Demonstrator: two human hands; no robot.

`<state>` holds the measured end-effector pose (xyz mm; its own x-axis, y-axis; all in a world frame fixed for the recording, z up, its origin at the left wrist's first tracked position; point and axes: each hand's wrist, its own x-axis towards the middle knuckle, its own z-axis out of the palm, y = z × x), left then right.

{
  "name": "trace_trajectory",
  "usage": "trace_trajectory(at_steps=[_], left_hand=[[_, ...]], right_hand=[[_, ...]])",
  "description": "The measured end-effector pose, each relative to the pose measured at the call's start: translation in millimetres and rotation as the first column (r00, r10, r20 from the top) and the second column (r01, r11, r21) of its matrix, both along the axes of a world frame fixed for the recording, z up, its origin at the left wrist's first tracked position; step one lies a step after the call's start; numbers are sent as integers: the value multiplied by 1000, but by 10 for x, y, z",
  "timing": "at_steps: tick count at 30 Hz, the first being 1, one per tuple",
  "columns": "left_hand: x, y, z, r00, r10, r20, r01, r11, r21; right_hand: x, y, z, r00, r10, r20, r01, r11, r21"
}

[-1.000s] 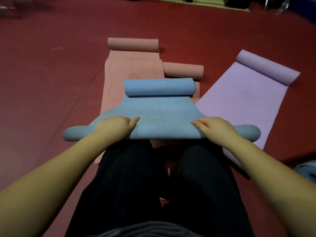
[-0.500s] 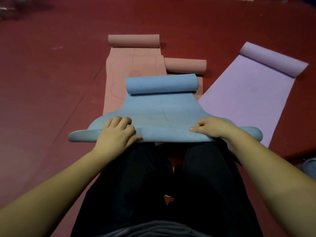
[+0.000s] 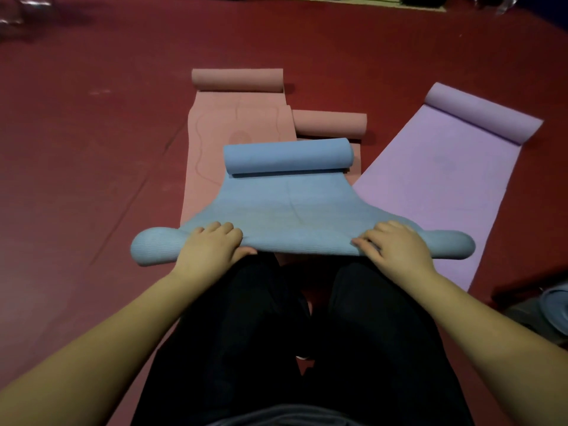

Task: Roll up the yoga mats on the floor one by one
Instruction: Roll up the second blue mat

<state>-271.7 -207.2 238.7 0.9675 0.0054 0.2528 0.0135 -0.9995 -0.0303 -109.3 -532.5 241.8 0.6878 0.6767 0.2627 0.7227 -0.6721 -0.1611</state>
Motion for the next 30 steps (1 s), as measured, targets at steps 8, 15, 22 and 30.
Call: trace_trajectory(at_steps=[8,15,22,30], left_hand=[[5,5,12,988,104,-117,-114,990,-85],[-35,-82,81,967,233,-105,-223,970,94],[158,37,433,963,68,-259,6,962,274],[338,32,627,705,157,-691,7,974,229]], right_hand=[[-53,-34,-27,988,-35,149,40,999,-30],[-40,74,15,994,-87,71,95,989,-112],[231,206,419,927,-212,-309,127,953,-274],[390,188,609,756,-275,-594,41,926,-376]])
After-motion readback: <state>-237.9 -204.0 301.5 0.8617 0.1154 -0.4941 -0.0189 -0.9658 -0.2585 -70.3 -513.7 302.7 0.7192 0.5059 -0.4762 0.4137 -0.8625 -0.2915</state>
